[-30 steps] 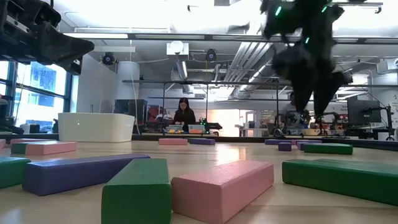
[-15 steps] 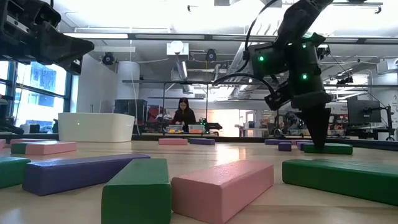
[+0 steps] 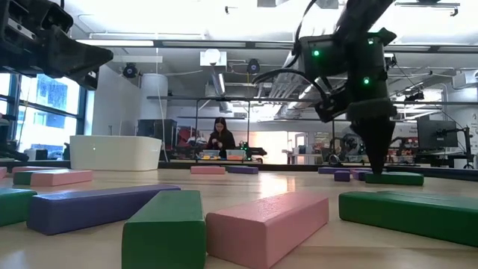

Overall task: Sort blocks
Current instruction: Put the green wooden block into the black bin

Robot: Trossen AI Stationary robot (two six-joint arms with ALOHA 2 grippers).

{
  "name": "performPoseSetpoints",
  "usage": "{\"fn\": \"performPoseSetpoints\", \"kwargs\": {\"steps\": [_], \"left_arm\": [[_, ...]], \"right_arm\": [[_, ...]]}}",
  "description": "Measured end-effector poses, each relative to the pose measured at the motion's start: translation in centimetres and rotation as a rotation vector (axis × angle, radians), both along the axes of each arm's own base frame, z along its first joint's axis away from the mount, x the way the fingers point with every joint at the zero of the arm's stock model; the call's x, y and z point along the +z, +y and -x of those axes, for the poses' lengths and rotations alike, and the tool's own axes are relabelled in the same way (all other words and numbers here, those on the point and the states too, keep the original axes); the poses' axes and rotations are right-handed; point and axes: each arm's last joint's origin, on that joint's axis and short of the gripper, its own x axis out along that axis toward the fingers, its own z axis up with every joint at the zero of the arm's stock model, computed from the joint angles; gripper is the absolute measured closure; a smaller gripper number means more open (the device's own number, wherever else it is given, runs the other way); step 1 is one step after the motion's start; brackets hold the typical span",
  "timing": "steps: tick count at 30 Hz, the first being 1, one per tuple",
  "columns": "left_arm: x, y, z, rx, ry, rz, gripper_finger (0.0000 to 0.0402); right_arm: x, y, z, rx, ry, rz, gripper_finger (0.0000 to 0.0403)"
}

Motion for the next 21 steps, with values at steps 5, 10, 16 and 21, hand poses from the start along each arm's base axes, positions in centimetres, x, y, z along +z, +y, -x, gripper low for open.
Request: {"fn": "performPoseSetpoints", "kwargs": {"steps": [5, 10, 16, 21], "left_arm": [[0.0, 0.0, 0.0, 0.000, 0.000, 0.000, 0.0401], [0.0, 0.0, 0.0, 0.000, 0.001, 0.000, 0.0401], [0.0, 0.0, 0.0, 0.000, 0.000, 0.000, 0.0401], [0.0, 0.0, 0.0, 0.000, 0.001, 0.000, 0.0401]], "right_arm": [[-1.0, 0.5, 0.4, 0.001, 0.040, 0.000, 0.0194], [-1.7, 0.4, 0.5, -0.018, 0.066, 0.011, 0.0194], [-1.7, 1.0, 0.5, -0.053, 0.057, -0.001, 0.0194], [-1.9, 2.3, 0.4, -0.065, 0.043, -0.050, 0.0194]]}}
